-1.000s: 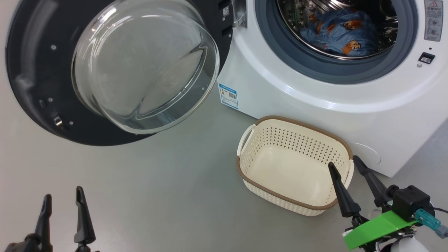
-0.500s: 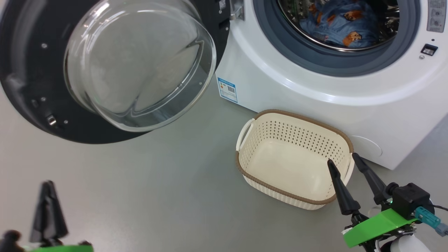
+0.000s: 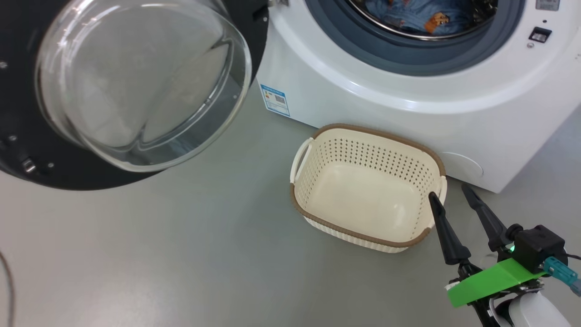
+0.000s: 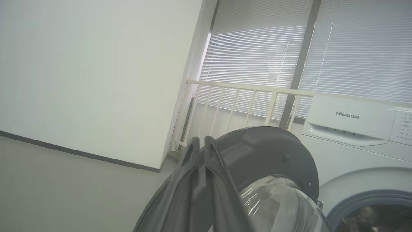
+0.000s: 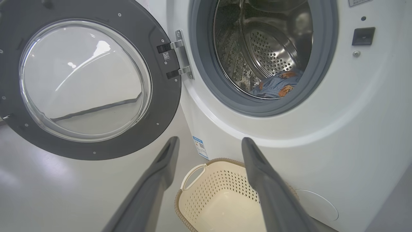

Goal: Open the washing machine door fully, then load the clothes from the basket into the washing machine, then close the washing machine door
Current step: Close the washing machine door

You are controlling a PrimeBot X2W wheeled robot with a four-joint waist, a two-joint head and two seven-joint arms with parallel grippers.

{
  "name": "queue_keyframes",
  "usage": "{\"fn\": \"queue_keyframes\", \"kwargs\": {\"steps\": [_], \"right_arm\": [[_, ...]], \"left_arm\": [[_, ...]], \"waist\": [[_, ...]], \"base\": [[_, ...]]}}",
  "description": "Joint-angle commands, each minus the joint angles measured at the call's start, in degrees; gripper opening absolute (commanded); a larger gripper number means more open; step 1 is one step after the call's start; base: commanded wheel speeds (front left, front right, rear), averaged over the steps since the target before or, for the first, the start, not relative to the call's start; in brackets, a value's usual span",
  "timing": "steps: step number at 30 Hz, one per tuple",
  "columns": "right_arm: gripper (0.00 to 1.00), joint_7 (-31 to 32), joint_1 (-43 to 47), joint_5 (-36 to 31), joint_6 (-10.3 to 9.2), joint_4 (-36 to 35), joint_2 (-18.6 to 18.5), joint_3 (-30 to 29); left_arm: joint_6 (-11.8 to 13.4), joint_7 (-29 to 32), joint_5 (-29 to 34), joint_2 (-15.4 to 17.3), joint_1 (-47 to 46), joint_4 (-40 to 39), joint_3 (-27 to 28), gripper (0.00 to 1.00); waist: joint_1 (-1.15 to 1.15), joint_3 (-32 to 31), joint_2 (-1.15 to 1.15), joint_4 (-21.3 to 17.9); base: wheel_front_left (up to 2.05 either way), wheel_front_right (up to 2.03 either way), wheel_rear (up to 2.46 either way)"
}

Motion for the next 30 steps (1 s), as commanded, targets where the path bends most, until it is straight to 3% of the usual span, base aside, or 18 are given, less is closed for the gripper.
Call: {"fn": "queue_keyframes", "kwargs": {"steps": [1,8,14,21,30], "right_arm": [[1.00,-0.5,-1.5,-0.5,0.25,-1.5,-0.1,0.9],[1.00,-0.5,-1.9,-0.7,0.25,-1.4,0.6,0.6],[1.00,-0.5,-2.2,-0.9,0.25,-1.5,1.0,0.9],[1.00,-0.5,-2.6,-0.8,0.25,-1.4,-0.4,1.4],[1.00,-0.5,-3.2,-1.0,0.25,-1.7,-1.2,1.7]], "left_arm": [[-0.2,0.6,-4.8,6.4,-4.1,2.1,2.6,0.00],[-0.2,6.7,-19.0,16.4,-13.8,15.1,4.2,0.00],[-0.2,15.3,-25.7,22.2,-21.1,26.9,2.4,0.00],[-0.2,22.6,-29.0,26.0,-28.4,38.1,-1.1,0.00],[-0.2,32.0,-31.2,28.2,-32.9,45.5,-5.3,0.00]], "waist": [[-0.01,1.1,0.00,-1.2],[-0.01,2.1,0.00,-2.4],[-0.01,2.8,0.00,-3.3],[-0.01,4.2,0.00,-4.0],[-0.01,5.5,0.00,-4.8]], "base": [[0.00,0.00,0.00],[0.00,0.00,0.00],[0.00,0.00,0.00],[0.00,0.00,0.00],[0.00,0.00,0.00]]}}
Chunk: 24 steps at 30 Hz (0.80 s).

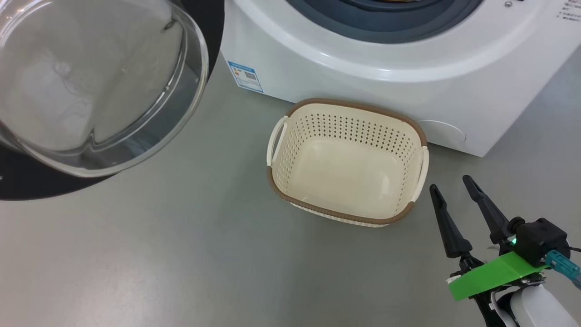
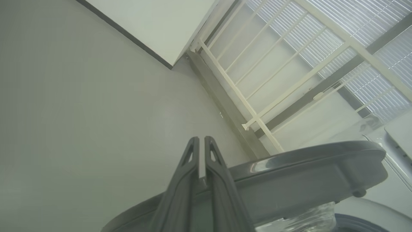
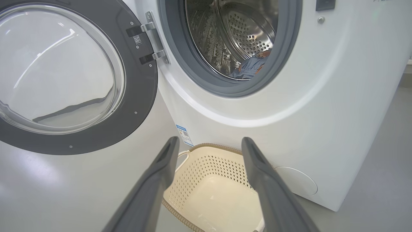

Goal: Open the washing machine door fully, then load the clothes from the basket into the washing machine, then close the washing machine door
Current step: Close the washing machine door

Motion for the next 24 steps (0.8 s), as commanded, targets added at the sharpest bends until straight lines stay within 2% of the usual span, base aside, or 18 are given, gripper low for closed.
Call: {"fn": "queue_keyframes", "kwargs": {"steps": [1,9,24], "right_arm": [[1.00,-0.5,-1.6,-0.9,0.25,-1.6,-0.6,1.5],[1.00,-0.5,-1.5,-0.9,0.25,-1.8,-0.9,1.5],[1.00,-0.5,-2.3,-1.2,0.25,-2.3,-2.1,1.7]], "left_arm": [[-0.2,1.7,-1.1,5.3,-1.4,-0.3,0.6,0.00],[-0.2,7.3,-3.0,6.3,-1.7,0.4,-1.3,0.00],[-0.2,7.9,-6.0,6.3,0.0,-1.6,-2.9,0.00]], "waist": [[0.00,0.3,0.00,-0.3],[0.00,1.2,0.00,-0.6],[0.00,3.2,0.00,-0.8]], "base": [[0.00,0.00,0.00],[0.00,0.00,0.00],[0.00,0.00,0.00]]}}
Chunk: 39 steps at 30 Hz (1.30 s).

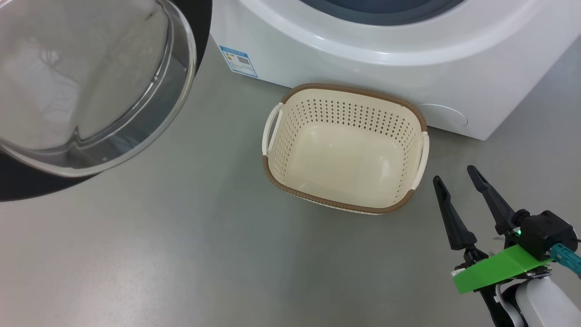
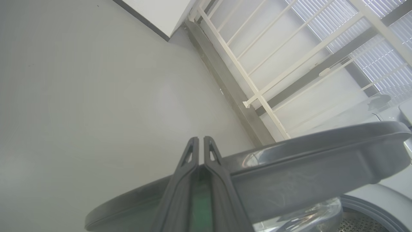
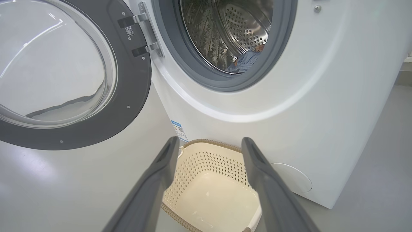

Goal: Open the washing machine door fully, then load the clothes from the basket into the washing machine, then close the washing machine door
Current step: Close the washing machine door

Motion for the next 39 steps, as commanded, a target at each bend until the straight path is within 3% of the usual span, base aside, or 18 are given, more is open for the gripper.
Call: {"fn": "queue_keyframes", "kwargs": {"steps": [1,39], "right_arm": [[1.00,-0.5,-1.0,-0.4,0.25,-1.5,-0.6,1.5],[1.00,-0.5,-0.4,-0.4,0.25,-1.4,0.1,1.5]], "left_arm": [[-0.2,0.8,-0.6,4.1,0.8,-2.0,0.5,0.00],[-0.2,21.5,-11.5,4.9,5.9,-9.4,-2.5,0.00]], "waist": [[0.00,0.1,0.00,0.0],[0.00,-1.9,0.00,0.7]], "base": [[0.00,0.00,0.00],[0.00,0.00,0.00]]}}
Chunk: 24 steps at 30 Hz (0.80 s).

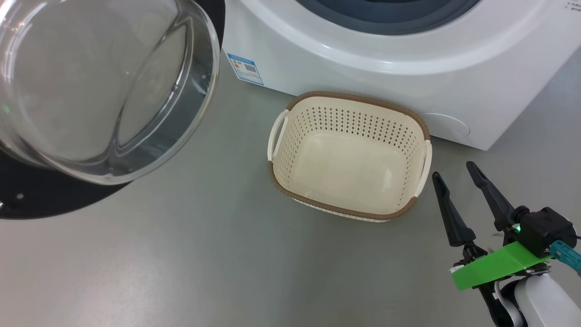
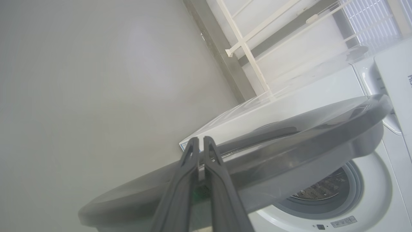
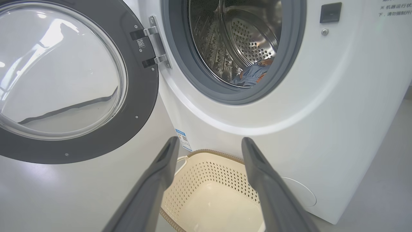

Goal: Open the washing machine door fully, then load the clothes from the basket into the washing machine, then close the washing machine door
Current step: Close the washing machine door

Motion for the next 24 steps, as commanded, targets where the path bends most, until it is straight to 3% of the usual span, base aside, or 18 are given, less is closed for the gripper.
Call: {"fn": "queue_keyframes", "kwargs": {"steps": [1,24], "right_arm": [[1.00,-0.5,0.5,-0.3,0.25,-1.2,-0.1,1.4],[1.00,-0.5,2.8,0.1,0.25,-1.4,1.1,0.1]], "left_arm": [[-0.5,2.3,-0.8,1.8,0.7,-2.5,0.0,0.00],[-0.5,13.9,-4.8,3.1,3.3,-7.9,-0.6,0.00]], "waist": [[0.00,-0.4,0.00,0.0],[0.00,-5.0,0.00,-0.5]], "base": [[0.00,0.00,0.00],[0.00,0.00,0.00]]}}
